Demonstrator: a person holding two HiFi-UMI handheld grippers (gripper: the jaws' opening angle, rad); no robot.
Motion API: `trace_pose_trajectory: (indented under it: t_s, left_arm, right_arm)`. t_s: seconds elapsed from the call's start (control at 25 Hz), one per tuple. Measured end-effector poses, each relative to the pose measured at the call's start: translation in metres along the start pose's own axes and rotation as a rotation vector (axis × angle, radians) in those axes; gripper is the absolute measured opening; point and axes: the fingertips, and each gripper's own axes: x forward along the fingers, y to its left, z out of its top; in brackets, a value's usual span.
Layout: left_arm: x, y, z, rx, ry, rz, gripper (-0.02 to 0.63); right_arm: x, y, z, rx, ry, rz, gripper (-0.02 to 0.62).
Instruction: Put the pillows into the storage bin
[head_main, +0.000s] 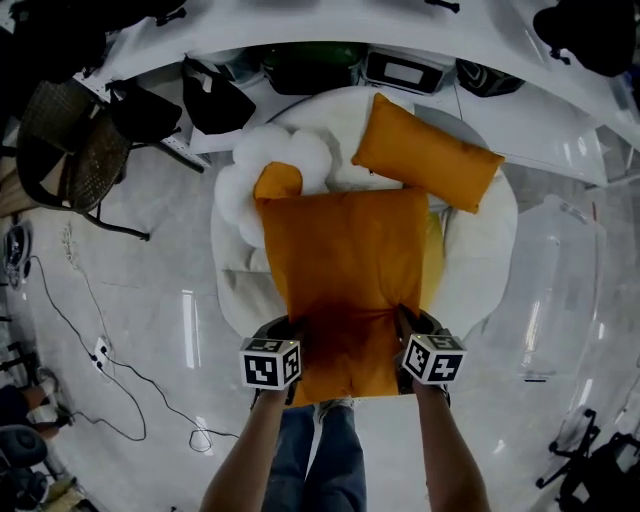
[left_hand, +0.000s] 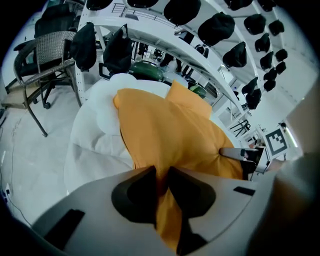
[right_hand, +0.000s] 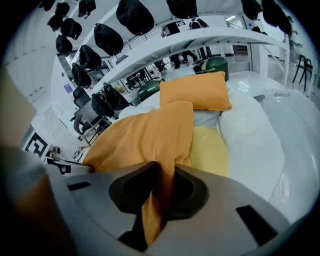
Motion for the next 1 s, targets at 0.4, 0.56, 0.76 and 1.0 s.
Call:
trace_pose_trajectory:
  t_s: [0.4, 0.56, 0.76, 1.0]
  left_arm:
    - [-0.1, -0.06, 0.038, 0.071, -0.056, -0.057, 0.094]
    - [-0.131, -0.087, 0.063, 0.107, -0.079, -0.083, 0.094]
    - [-0.156, -0.131, 0.097, 0.165, -0.101, -0.131, 0.094]
    - [-0.155, -0.198, 0.113, 0.226, -0.112, -0.183, 0.094]
  right_arm:
    - [-0.12, 0.034, 0.044, 0.03, -0.111, -0.072, 0.057]
    - [-0.164, 0.044, 0.068, 0.032, -0.16, -0.1, 0.057]
    - [-0.216, 0.037, 0.099, 0.056, -0.224, -0.159, 0.057]
    - [-0.267, -0.005, 0.115, 0.081, -0.274, -0.211, 0.058]
